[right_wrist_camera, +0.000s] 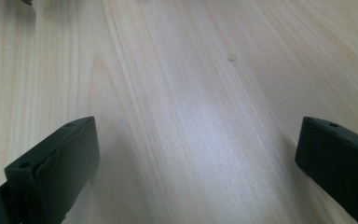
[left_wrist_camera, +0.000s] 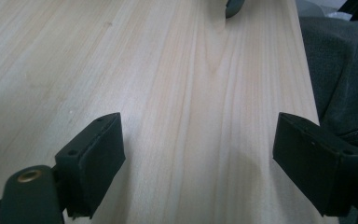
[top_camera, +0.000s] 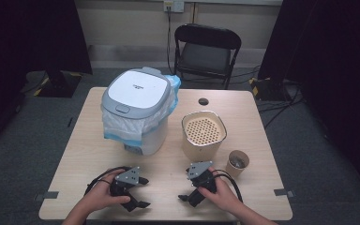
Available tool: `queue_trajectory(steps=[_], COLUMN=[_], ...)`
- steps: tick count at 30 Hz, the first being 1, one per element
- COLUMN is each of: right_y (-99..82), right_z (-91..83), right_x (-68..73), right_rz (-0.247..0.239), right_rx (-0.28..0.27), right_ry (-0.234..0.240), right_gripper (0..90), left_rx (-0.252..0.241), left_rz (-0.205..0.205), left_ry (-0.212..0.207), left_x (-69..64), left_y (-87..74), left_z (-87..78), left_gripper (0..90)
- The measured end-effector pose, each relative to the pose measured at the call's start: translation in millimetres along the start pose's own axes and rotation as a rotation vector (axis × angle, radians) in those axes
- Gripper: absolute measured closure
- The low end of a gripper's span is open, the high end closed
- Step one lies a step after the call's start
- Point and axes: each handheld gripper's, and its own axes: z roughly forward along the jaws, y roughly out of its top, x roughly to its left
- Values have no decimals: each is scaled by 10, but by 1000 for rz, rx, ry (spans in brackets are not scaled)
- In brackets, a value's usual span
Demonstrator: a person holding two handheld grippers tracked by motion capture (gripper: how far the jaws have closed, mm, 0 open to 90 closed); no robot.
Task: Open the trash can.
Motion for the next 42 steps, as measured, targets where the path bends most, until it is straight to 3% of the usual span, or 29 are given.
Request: queue_trajectory(steps=[2,3,6,12,23,30,32,42], right_y=[0,0,0,0,0,0,0,0], right_z=[0,0,0,0,1,0,1,3], right_x=[0,0,0,0,0,1,-1,-2], right_rz=[0,0,0,0,-1,0,-3,-4], right_rx=[0,0,0,0,-1,0,-2,-3], right_ry=[0,-1,-1,-1,-1,-1,-1,-4], right_gripper=[0,0,0,0,0,0,0,0], left_rx=[11,15,24,-25,-36,-41,-32,-77], left_rz=[9,-20,-50,-107,-130,-163,-155,-160], left_ry=[0,0,7,23,65,65,77,111], left_x=[10,-1,1,-42,-103,-145,-149,-154], left_y=[7,9,33,180,375,588,642,851], left_z=[-13,-26,-73,-230,-594,-846,-914,-1240], left_gripper=[166,173,185,193,204,190,187,190])
